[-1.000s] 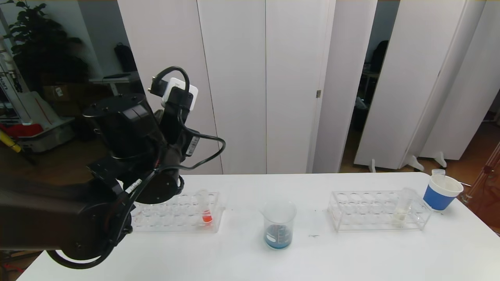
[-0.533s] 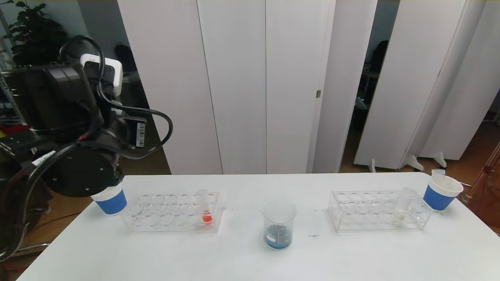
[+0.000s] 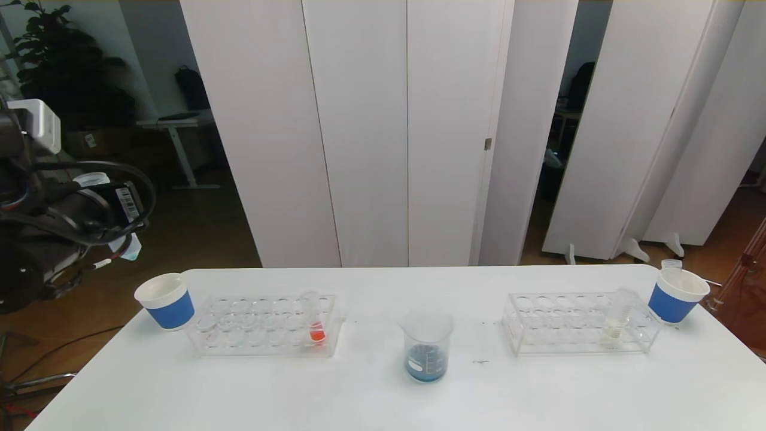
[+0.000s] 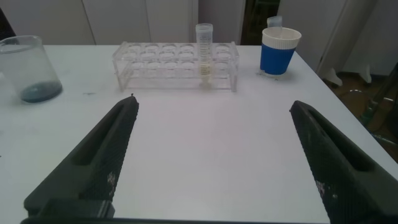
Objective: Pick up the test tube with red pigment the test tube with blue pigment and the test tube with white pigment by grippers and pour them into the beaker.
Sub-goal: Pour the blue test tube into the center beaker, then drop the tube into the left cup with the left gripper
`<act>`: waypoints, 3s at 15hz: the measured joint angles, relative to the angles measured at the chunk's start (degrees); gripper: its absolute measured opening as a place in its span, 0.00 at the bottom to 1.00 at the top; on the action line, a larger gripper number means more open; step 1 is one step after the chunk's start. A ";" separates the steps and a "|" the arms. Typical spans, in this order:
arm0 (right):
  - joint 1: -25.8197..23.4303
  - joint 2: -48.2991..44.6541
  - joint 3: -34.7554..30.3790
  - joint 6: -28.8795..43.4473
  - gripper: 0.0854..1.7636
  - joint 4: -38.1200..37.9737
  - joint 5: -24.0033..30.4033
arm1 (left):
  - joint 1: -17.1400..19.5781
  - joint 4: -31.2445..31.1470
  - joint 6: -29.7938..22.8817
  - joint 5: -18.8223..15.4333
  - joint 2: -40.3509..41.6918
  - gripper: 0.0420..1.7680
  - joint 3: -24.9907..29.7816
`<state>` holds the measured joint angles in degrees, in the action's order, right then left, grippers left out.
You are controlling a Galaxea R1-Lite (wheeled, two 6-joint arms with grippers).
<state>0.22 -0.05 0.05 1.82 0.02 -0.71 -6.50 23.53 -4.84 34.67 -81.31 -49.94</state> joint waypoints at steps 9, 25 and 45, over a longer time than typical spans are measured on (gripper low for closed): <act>0.00 0.00 -0.02 0.02 0.99 -0.02 0.00 | 10.00 -0.35 -0.85 -13.92 0.22 0.31 0.50; 0.00 0.00 0.00 0.00 0.99 -0.02 0.00 | 15.88 29.26 -0.37 -11.85 -22.99 0.31 4.14; 0.00 0.00 0.00 0.02 0.99 0.00 0.00 | 17.54 36.43 -1.24 -12.32 -38.60 0.31 5.29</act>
<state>0.22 -0.05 0.05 1.84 0.02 -0.71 11.04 59.95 -6.08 22.35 -119.91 -44.65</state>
